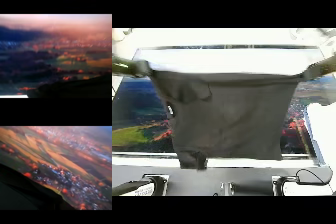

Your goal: Fold the shirts.

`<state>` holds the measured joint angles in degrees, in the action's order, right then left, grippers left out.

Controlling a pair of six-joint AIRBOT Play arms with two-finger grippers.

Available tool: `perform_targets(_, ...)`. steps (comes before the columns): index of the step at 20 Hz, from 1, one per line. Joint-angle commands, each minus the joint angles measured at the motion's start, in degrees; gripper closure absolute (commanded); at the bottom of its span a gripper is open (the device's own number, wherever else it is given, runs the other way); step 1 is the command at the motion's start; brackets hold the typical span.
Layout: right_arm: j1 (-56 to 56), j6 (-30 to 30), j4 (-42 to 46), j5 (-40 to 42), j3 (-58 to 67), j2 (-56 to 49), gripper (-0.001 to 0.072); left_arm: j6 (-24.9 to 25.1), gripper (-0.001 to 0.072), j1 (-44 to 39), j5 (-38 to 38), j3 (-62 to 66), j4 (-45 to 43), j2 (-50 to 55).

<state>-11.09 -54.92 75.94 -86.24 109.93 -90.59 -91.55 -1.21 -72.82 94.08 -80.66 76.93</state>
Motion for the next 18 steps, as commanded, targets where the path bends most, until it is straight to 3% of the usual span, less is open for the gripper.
perform_targets(1, 4.6, -3.7, 2.7, 9.0, 0.1, -11.8, 0.0690, 0.2, 0.0678, 0.0, 6.2, -2.7, 1.8, 11.9)
perform_targets(4, 4.8, -7.5, 2.3, 18.3, 0.1, -15.4, 0.0690, 0.2, 0.0678, 0.0, 16.5, -2.7, 1.8, 16.5)
perform_targets(7, 4.8, -7.5, 2.7, 24.7, 0.1, -17.3, 0.0690, -0.8, 0.0677, 0.0, 25.1, -2.7, 1.9, 18.8)
perform_targets(12, 4.8, -7.5, 2.6, 26.6, 0.1, -19.3, 0.0688, -1.2, 0.0678, 0.4, 26.6, -2.7, 2.1, 20.2)
perform_targets(15, 4.8, -5.7, 2.6, 20.3, 0.1, -18.4, 0.0688, 0.7, 0.0677, 0.5, 20.1, -2.4, 2.0, 18.8)
perform_targets(18, 4.8, -1.2, 2.7, 7.5, 0.0, -19.3, 0.0689, 2.4, 0.0677, 0.4, 4.0, -3.4, 2.0, 19.2)
